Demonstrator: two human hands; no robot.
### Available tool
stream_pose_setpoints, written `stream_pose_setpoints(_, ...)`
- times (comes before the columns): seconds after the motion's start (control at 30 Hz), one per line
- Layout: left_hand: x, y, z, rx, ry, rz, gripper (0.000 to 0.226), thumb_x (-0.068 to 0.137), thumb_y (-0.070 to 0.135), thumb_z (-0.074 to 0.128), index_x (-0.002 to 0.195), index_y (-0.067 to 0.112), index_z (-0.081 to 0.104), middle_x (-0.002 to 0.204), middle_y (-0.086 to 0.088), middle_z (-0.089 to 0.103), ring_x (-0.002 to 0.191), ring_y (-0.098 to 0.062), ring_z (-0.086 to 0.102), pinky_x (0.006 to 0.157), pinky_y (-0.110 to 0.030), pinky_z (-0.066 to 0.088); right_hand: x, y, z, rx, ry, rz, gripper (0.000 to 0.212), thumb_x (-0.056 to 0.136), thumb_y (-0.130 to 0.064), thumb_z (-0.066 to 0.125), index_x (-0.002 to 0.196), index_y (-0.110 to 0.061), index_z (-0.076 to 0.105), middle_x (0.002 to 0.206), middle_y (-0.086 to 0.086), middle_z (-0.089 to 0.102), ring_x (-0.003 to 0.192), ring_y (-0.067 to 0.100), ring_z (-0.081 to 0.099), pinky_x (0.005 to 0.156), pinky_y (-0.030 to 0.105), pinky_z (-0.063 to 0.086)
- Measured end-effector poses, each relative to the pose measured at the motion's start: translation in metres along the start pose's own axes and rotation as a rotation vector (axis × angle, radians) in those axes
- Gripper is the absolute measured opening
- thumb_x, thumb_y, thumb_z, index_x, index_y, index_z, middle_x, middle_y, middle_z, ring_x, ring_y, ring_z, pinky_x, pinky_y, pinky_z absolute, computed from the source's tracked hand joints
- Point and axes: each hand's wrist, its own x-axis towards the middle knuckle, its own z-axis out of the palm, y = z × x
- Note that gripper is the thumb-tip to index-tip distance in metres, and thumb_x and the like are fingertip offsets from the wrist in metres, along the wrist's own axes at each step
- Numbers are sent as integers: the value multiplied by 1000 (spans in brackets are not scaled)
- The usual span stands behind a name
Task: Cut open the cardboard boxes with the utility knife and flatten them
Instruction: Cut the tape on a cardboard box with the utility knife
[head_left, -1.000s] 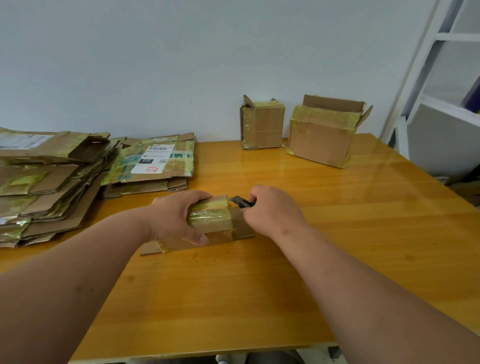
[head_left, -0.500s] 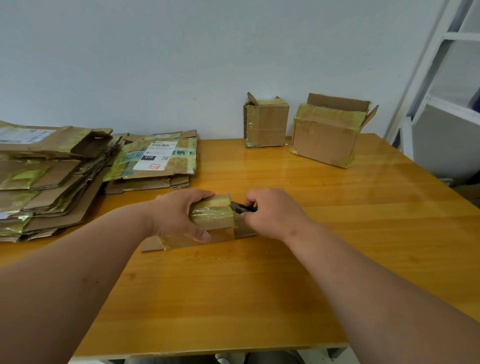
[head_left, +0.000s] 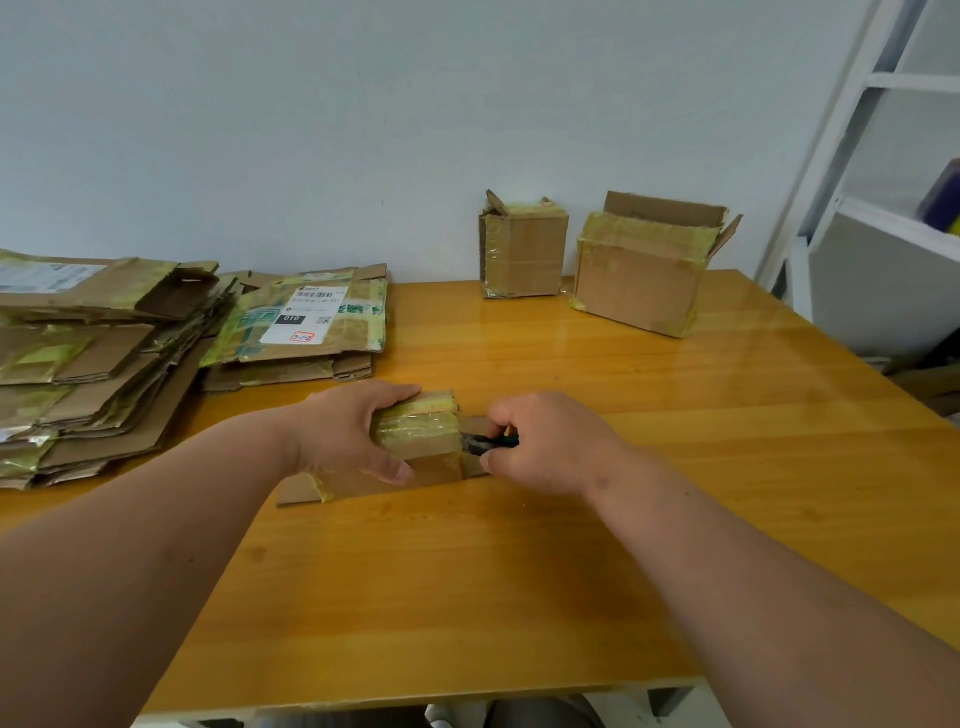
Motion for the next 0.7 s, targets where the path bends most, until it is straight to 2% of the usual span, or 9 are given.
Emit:
stream_pose_setpoints(0.13,-3,5,0,67,9,-33,106,68,53,80,152,41,16,144,9,35,128,-19,38,110,-39,33,0,2,2,60,40,85,12,86,-34,67,92,-23,66,84,-6,61,78,17,58,59,30,46)
stream_pose_setpoints(0.27,-4,9,0,191,33,-90,109,70,67,70,154,40,7,154,7,23,138,-23,30,113,-49,29,4,3,6,140,126,184,8,87,-35,62,88,-27,63,79,-8,60,68,12,54,54,28,40)
stream_pose_setpoints(0.4,-4,8,0,185,63,-94,113,70,69,68,155,35,2,155,4,21,137,-23,31,109,-39,36,8,-1,6,182,168,234,9,86,-32,61,95,-29,63,76,-9,57,65,11,52,52,27,34)
stream_pose_setpoints(0.5,-5,6,-2,203,79,-102,118,67,70,70,155,32,1,156,1,21,138,-24,30,111,-41,35,12,-1,6,170,171,267,15,87,-28,62,102,-30,62,79,-7,58,67,14,55,52,27,39)
stream_pose_setpoints(0.6,-9,0,-6,229,92,-122,123,62,68,75,155,25,7,155,-2,24,140,-25,26,115,-44,30,14,9,2,245,257,352,17,89,-21,57,105,-25,60,82,-1,58,69,18,55,55,30,41)
stream_pose_setpoints(0.7,-11,-3,-9,221,135,-178,120,57,72,76,150,23,20,144,-1,37,131,-23,36,109,-44,37,16,12,1,264,263,366,20,90,-18,57,108,-24,59,85,-1,58,72,19,56,56,31,42)
